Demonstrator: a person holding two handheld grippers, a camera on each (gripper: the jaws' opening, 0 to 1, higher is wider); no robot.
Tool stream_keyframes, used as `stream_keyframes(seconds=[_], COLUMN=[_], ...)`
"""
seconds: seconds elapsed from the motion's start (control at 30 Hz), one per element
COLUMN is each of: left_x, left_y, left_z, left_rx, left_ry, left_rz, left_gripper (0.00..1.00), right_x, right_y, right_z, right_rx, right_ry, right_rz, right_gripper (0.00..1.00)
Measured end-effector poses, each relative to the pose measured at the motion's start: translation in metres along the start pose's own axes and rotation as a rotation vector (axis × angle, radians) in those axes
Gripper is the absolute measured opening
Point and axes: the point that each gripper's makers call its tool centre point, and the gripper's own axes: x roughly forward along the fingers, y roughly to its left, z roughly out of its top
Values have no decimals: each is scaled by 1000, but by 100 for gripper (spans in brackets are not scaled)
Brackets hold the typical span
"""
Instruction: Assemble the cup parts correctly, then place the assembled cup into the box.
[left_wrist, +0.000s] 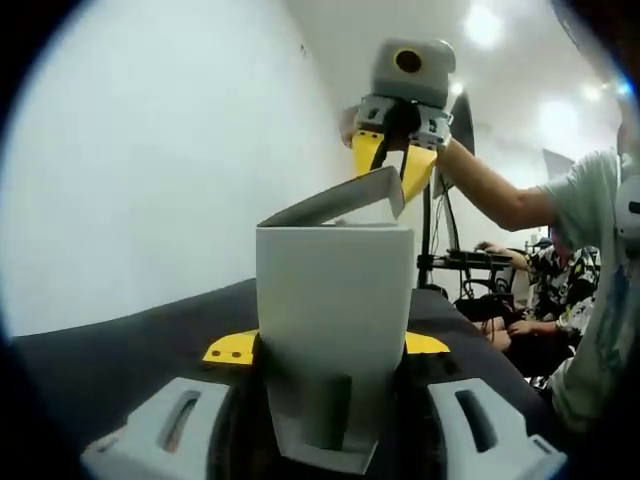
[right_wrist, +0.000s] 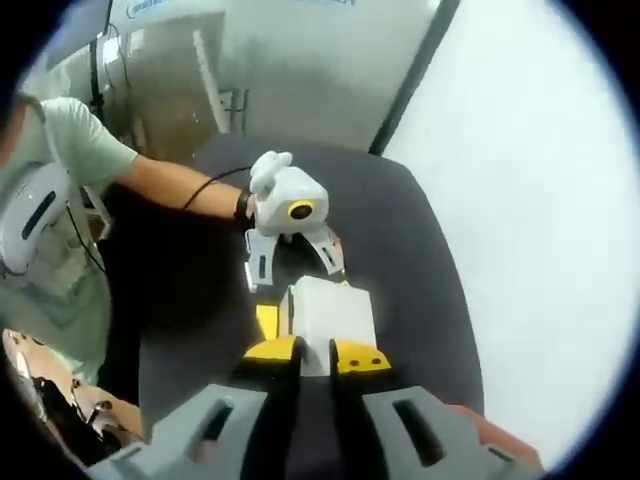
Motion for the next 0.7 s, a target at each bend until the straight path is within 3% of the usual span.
stream_keyframes(seconds=[0.33,0.4,0.5,0.57,0.7], left_x=[1,0,0,0,1], left_y=[2,1,-1,-1,0], left_z=[0,0,0,0,0], left_rx=[-1,2,14,14,12], left_ry=[3,2,7,11,12], left_rz=[2,-1,-3,-3,-1], left_gripper=[47,47,47,47,47], right_x=[2,2,-2,-1,3], right_y=[-4,-3,-1,-7,-6], right_z=[-4,-3,1,2,0], right_rx=[-35,3,145,149,158], right_ry=[38,18,-38,-61,-32], right_rz=[-42,-10,141,136,147], right_gripper=[10,10,16,16,11])
